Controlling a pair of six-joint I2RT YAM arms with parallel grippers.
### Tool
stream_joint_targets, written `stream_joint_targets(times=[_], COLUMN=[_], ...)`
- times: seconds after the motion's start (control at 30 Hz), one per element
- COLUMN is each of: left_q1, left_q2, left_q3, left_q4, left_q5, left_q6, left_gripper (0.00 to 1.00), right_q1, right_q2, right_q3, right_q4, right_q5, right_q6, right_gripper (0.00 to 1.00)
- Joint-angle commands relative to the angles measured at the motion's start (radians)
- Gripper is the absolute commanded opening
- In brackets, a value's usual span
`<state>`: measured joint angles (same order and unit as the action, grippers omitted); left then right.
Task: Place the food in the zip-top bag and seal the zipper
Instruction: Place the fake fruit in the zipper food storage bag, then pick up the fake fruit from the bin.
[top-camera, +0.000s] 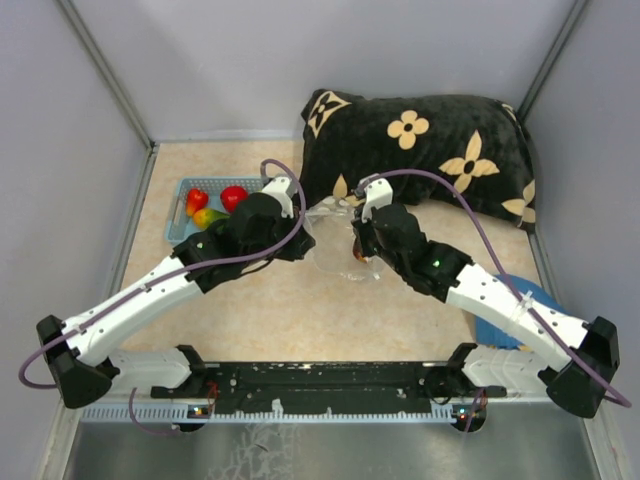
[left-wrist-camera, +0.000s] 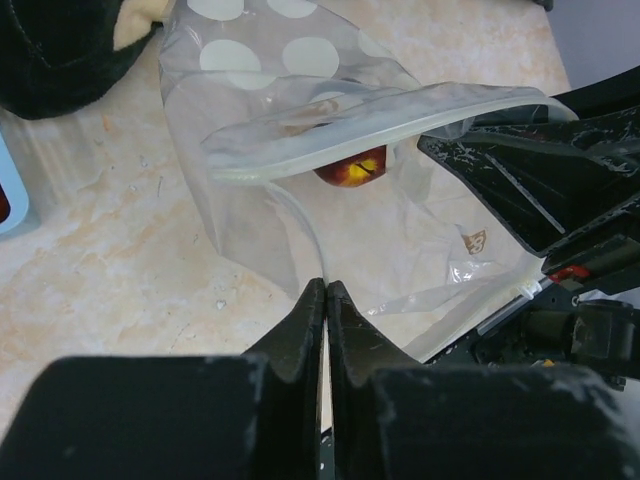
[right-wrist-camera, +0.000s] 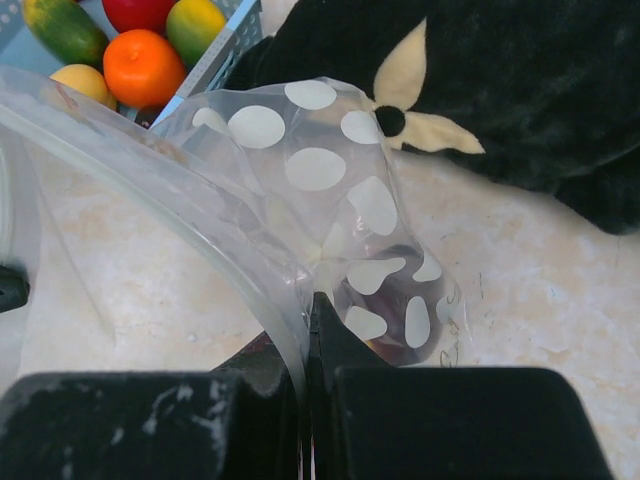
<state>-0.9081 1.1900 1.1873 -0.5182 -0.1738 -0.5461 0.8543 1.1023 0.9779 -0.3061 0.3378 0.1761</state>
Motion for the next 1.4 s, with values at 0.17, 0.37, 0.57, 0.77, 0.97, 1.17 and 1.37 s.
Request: stream_joint_targets(times=[0.17, 0.37, 0.57, 0.77, 0.97, 1.17, 1.37], left_q1=[-0.005, -0.006, -0.006, -0.003, 0.043, 0.136, 0.283], left_q2=[-0.006, 0.031, 0.063, 0.038, 0.026, -0.03, -0.03], left_q3=[0.053, -0.025, -0.054, -0.027, 0.001, -0.003, -0.018], left_q4=[-0.027, 0.016, 0.044, 0.047, -0.018, -0.06, -0.099], left_q5=[-0.015, -0.03, -0.012, -0.081, -0.176, -0.125, -0.06], left_q6=[0.034, 0.025, 0.014, 0.066, 0.107, 0.135, 0.155], left_gripper=[0.02, 0.0, 0.11, 0.42, 0.66, 0.86, 0.9], right_q1=[-0.004, -0.004, -0.002, -0.004, -0.004, -0.004, -0.004], right_q2=[0.004, 0.007, -0.007, -0.001, 0.009, 0.009, 0.019], right_q3=[0.008, -0.002, -0.021, -0.025, -0.032, -0.045, -0.045], right_q4=[-0.011, -0.018, 0.034, 0.054, 0.048, 0.056, 0.065], right_q5=[0.129, 0.136, 0.077, 0.055, 0.065, 0.095, 0.095], right_q6=[-0.049, -0.075, -0.079, -0.067, -0.062, -0.054, -0.06], right_gripper=[0.0, 0.0, 0.0, 0.0, 0.0, 0.0, 0.0])
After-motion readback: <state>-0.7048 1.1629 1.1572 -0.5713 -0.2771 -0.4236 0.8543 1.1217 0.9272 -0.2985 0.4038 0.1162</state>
